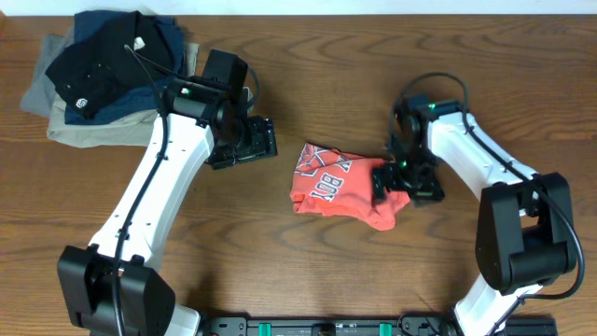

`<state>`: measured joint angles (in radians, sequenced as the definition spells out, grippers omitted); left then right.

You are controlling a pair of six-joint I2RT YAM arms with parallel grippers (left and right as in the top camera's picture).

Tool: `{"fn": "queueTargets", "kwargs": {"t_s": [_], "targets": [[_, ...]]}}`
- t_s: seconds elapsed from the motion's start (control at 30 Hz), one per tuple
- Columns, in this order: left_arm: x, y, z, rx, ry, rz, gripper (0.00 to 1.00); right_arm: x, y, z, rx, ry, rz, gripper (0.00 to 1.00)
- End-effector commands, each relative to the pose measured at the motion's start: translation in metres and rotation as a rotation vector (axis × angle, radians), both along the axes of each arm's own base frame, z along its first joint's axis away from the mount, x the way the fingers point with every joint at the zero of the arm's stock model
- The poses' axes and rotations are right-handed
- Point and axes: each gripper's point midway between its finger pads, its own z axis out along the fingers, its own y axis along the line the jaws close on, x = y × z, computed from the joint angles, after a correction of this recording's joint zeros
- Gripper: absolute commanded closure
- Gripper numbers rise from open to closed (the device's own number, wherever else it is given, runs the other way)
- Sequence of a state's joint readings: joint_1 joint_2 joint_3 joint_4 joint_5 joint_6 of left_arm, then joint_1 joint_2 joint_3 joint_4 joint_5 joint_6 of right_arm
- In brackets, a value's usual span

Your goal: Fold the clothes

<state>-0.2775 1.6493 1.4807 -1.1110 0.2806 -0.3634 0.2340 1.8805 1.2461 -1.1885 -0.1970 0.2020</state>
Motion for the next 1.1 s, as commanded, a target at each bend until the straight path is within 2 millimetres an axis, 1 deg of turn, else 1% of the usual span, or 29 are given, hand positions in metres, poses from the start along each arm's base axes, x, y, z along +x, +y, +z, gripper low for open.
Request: {"fn": "queueTargets", "kwargs": {"t_s": [0.0, 0.03, 0.1, 0.17, 0.27, 0.4, 0.5, 0.6, 0.7, 0.8, 0.9, 0.97, 1.0, 1.07], "targets": [[0.001, 0.003, -0.002, 0.016, -0.001, -0.011, 0.23, 0.009, -0.048, 0.000, -0.250, -0.041, -0.098, 0.05], [0.001, 0.003, -0.002, 0.016, -0.001, -0.011, 0.23, 0.012, -0.056, 0.003, -0.279, -0.045, -0.119, 0.05], [0.001, 0.003, -0.002, 0.017, -0.001, -0.011, 0.23, 0.017, -0.065, 0.012, -0.300, -0.050, -0.150, 0.05], [0.001, 0.003, -0.002, 0.017, 0.000, -0.011, 0.23, 0.024, -0.070, 0.023, -0.299, -0.060, -0.174, 0.06], [0.001, 0.003, -0.002, 0.017, 0.000, -0.011, 0.23, 0.037, -0.075, 0.047, -0.307, -0.096, -0.190, 0.04], [0.000, 0.003, -0.002, 0.017, 0.002, -0.011, 0.22, 0.054, -0.073, 0.080, -0.290, -0.174, -0.199, 0.01], [0.000, 0.003, -0.002, 0.017, 0.002, -0.011, 0.22, 0.063, -0.070, 0.093, -0.260, -0.224, -0.190, 0.01], [0.000, 0.003, -0.002, 0.017, 0.001, -0.011, 0.22, 0.072, -0.054, 0.091, -0.157, -0.255, -0.149, 0.01], [0.000, 0.003, -0.002, 0.017, 0.001, -0.011, 0.22, 0.078, -0.036, 0.081, -0.046, -0.278, -0.105, 0.01], [0.000, 0.003, -0.002, 0.018, 0.003, -0.011, 0.22, 0.076, -0.027, 0.064, 0.006, -0.268, -0.105, 0.04], [0.000, 0.003, -0.002, 0.017, 0.003, -0.011, 0.22, 0.071, -0.026, 0.044, 0.016, -0.261, -0.106, 0.08], [0.000, 0.003, -0.002, 0.017, 0.002, -0.011, 0.22, 0.070, -0.026, 0.033, 0.016, -0.264, -0.107, 0.15], [0.000, 0.003, -0.002, 0.017, 0.002, -0.011, 0.22, 0.069, -0.026, 0.028, 0.020, -0.268, -0.108, 0.22], [0.000, 0.003, -0.002, 0.017, 0.002, -0.011, 0.22, 0.071, -0.026, 0.021, 0.023, -0.283, -0.109, 0.40]]}}
